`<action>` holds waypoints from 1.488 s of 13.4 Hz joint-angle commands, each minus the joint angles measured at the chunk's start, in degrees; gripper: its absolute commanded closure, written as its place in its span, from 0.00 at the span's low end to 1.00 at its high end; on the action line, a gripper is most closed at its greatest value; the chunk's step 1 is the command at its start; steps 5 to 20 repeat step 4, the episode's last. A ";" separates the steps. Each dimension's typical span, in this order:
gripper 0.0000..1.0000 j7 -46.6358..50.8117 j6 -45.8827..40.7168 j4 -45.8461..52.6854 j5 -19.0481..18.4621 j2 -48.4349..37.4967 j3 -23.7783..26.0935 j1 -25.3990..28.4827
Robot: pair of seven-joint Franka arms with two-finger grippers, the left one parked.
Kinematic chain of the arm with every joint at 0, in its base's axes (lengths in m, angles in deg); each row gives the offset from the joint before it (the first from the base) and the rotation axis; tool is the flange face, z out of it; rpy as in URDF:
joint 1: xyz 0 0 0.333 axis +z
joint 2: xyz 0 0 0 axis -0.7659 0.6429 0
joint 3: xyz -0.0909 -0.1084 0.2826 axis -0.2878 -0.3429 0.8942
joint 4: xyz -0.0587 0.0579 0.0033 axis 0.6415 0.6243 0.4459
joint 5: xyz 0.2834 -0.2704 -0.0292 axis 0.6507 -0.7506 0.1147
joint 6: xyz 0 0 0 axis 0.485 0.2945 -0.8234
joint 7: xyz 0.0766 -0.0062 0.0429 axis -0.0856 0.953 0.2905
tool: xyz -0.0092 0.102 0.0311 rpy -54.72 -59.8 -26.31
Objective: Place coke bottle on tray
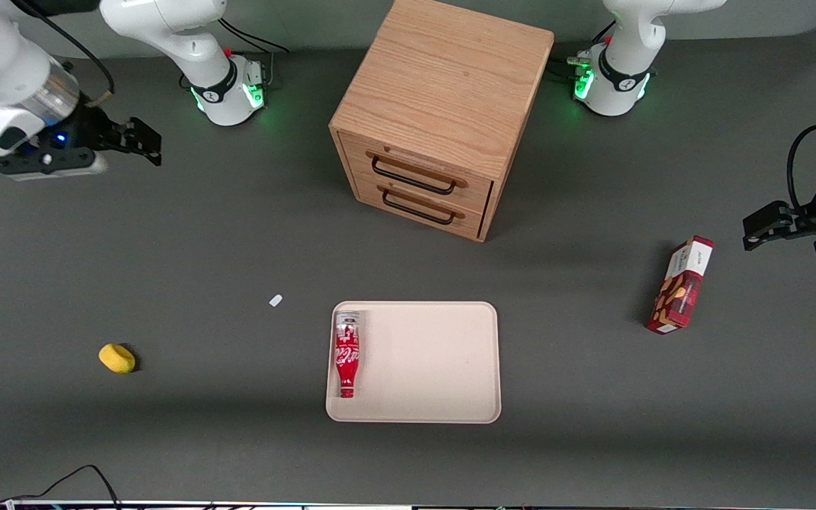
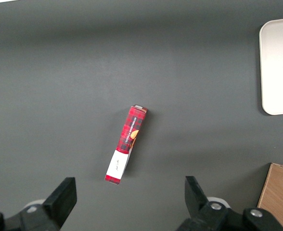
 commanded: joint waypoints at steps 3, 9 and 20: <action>0.00 -2.10 -0.23 2.93 2.32 2.30 0.24 -2.47; 0.00 -2.10 -0.23 2.84 2.40 2.30 0.16 -2.47; 0.00 -2.10 -0.23 2.84 2.40 2.30 0.16 -2.47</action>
